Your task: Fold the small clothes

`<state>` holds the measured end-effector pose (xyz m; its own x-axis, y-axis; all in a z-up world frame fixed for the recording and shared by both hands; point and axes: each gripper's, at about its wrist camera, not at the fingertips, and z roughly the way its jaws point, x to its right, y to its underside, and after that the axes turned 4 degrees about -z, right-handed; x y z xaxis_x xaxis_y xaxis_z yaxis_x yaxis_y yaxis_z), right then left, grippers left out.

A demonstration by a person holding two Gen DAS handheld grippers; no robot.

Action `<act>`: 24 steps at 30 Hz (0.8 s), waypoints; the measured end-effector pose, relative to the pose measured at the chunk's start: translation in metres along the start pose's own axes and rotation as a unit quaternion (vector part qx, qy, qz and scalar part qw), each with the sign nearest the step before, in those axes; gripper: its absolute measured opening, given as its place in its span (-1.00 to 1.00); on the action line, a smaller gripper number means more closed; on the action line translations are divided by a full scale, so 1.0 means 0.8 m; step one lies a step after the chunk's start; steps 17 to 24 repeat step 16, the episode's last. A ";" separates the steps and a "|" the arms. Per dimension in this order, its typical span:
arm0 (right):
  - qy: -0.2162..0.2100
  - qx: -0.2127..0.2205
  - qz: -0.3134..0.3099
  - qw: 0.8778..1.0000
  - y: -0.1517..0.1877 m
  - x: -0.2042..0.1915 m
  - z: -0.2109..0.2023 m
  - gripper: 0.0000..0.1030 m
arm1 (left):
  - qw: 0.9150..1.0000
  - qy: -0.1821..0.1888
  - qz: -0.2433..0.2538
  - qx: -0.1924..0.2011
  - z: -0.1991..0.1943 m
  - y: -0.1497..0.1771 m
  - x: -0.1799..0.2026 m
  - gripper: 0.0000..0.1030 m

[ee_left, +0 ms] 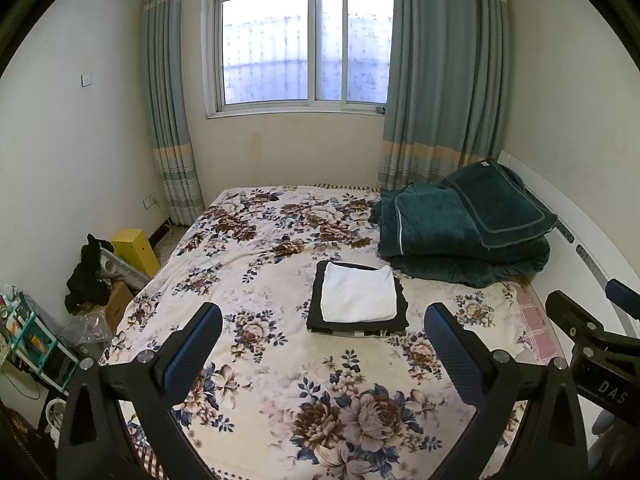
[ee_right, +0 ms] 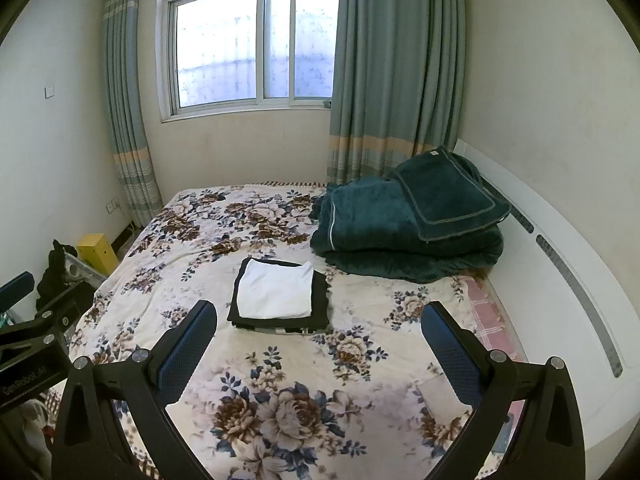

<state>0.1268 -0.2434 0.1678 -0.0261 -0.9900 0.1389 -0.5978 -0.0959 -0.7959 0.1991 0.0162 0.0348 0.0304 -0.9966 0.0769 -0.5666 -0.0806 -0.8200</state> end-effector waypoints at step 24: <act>-0.001 0.001 0.003 1.000 -0.008 -0.002 0.010 1.00 | 1.000 -0.004 0.002 0.003 0.008 -0.007 -0.005 1.00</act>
